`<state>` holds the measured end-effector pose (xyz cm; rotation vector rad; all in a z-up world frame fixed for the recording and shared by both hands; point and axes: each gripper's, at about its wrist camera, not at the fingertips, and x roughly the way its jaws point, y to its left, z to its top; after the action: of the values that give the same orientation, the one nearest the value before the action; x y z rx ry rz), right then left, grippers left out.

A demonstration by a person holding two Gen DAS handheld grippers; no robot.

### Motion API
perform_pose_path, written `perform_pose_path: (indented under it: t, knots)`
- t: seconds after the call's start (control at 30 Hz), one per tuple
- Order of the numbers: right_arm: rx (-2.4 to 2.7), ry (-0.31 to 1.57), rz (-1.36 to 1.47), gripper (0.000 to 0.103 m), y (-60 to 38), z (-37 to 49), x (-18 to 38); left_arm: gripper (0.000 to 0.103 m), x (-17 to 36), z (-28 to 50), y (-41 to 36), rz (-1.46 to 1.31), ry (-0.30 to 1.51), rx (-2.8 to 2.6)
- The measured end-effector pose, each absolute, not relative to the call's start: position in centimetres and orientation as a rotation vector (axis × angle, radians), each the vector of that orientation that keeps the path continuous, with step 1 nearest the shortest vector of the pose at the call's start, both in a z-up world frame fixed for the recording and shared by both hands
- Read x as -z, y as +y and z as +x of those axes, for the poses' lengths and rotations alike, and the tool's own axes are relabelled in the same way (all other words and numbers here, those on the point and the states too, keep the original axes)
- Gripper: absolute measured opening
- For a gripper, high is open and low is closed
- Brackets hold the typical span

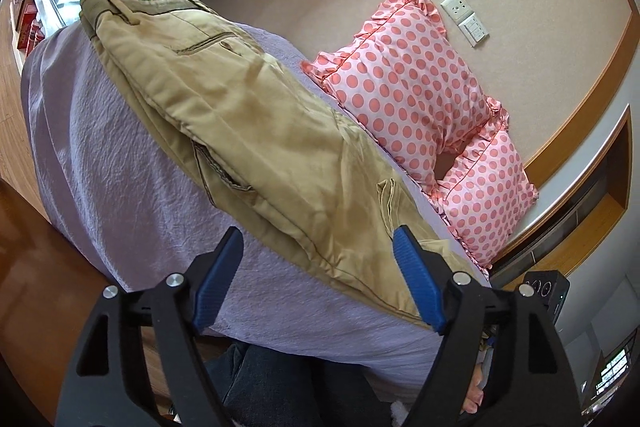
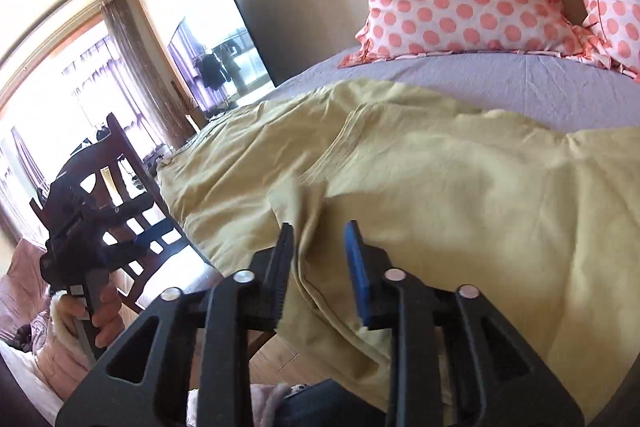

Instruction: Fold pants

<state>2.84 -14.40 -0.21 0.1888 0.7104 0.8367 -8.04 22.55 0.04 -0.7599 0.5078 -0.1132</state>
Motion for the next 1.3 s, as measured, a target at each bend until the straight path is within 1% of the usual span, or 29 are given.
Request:
perform_pose_path:
  t: [0.03,0.07,0.17,0.37,0.53,0.67,0.77,1.0,1.17,1.2,1.23,1.3]
  knots:
    - [-0.836,0.694,0.215,0.062,-15.2,2.7,0.0,0.077,0.0,-7.8,22.5,-0.759,0.508,0.115]
    - [-0.832,0.679,0.241,0.066,-15.9,2.4,-0.1,0.077,0.0,-7.5,22.4,-0.756,0.509,0.112]
    - [-0.789,0.669,0.304,0.071,-18.0,2.1,-0.1,0.078,0.2,-6.4,22.4,-0.746,0.524,0.082]
    - [-0.771,0.676,0.369,0.073,-19.2,3.0,0.4,0.078,-0.4,-4.3,23.2,-0.730,0.531,0.012]
    - [-0.787,0.669,0.372,0.073,-19.0,2.7,0.4,0.079,-0.8,-3.6,24.1,-0.716,0.600,-0.037]
    - [-0.789,0.663,0.386,0.073,-19.2,2.9,0.5,0.079,1.0,-5.4,24.2,-0.818,0.618,-0.013]
    - [-0.798,0.672,0.377,0.074,-19.0,3.0,0.4,0.078,1.9,-4.6,24.5,-0.838,0.651,-0.016]
    - [-0.801,0.656,0.398,0.074,-19.9,2.5,0.5,0.077,-1.5,-3.1,27.8,-0.806,0.542,-0.106]
    - [-0.806,0.653,0.402,0.074,-20.0,2.6,0.4,0.077,-1.7,-1.9,32.3,-0.890,0.520,-0.240]
    - [-0.809,0.651,0.405,0.074,-20.1,2.6,0.4,0.075,-1.5,-1.7,33.1,-0.906,0.513,-0.267]
    - [-0.811,0.649,0.408,0.074,-20.2,2.6,0.4,0.068,-1.5,-1.5,33.8,-0.919,0.502,-0.285]
    - [-0.810,0.641,0.415,0.074,-20.6,2.5,0.4,0.045,-1.5,-0.9,34.6,-0.914,0.515,-0.348]
